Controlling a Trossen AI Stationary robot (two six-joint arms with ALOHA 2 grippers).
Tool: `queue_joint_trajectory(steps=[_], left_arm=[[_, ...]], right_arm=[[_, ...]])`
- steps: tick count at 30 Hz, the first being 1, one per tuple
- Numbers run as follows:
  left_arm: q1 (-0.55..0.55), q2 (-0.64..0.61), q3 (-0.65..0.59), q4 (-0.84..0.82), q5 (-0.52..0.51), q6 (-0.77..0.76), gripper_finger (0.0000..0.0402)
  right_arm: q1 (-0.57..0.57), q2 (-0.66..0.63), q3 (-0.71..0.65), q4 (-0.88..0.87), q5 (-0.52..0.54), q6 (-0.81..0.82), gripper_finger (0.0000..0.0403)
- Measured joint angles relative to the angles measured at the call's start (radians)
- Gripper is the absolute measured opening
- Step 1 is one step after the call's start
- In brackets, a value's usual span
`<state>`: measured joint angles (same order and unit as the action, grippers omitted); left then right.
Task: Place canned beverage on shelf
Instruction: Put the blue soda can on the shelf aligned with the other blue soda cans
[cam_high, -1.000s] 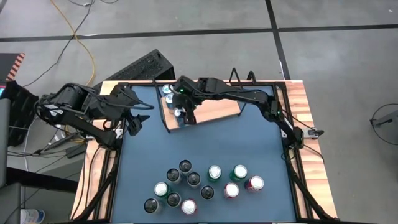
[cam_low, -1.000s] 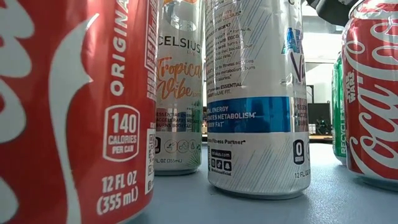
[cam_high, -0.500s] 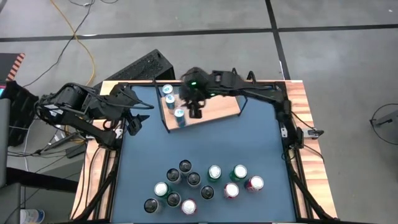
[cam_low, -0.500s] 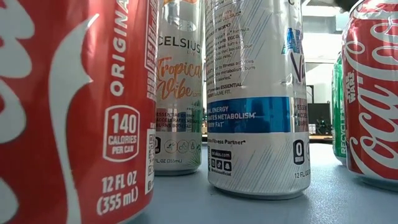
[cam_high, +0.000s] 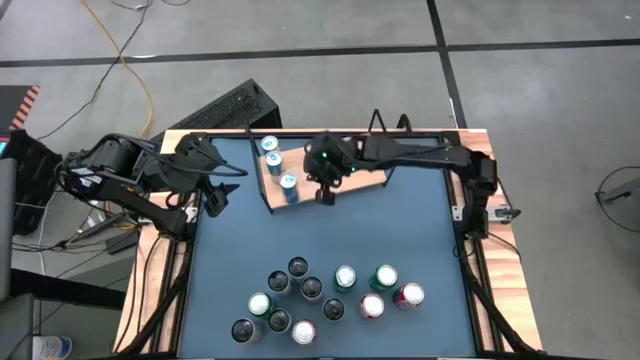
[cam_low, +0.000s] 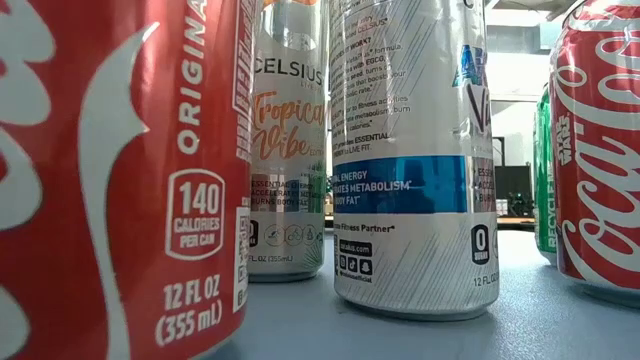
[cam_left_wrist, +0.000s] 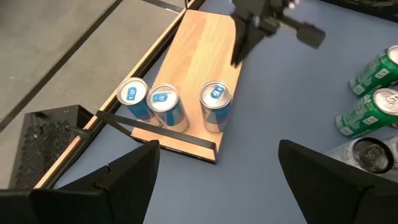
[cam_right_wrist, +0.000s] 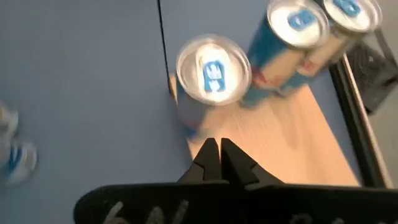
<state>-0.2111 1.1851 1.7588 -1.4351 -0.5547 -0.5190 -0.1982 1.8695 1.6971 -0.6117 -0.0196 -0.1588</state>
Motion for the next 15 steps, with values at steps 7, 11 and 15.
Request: queue_joint_trajectory(steps=[7, 11, 15], left_arm=[[0.000, 0.000, 0.000, -0.010, -0.011, -0.023, 0.0316], [0.000, 0.000, 0.000, -0.015, -0.017, -0.026, 0.0316], [0.000, 0.000, 0.000, -0.021, -0.023, -0.027, 0.0316]], right_arm=[[-0.001, 0.001, -0.159, 0.204, -0.009, 0.100, 0.0000], [-0.008, -0.001, -0.198, 0.268, -0.020, 0.109, 0.0000], [-0.005, 0.012, -0.244, 0.358, -0.049, 0.124, 0.0000]])
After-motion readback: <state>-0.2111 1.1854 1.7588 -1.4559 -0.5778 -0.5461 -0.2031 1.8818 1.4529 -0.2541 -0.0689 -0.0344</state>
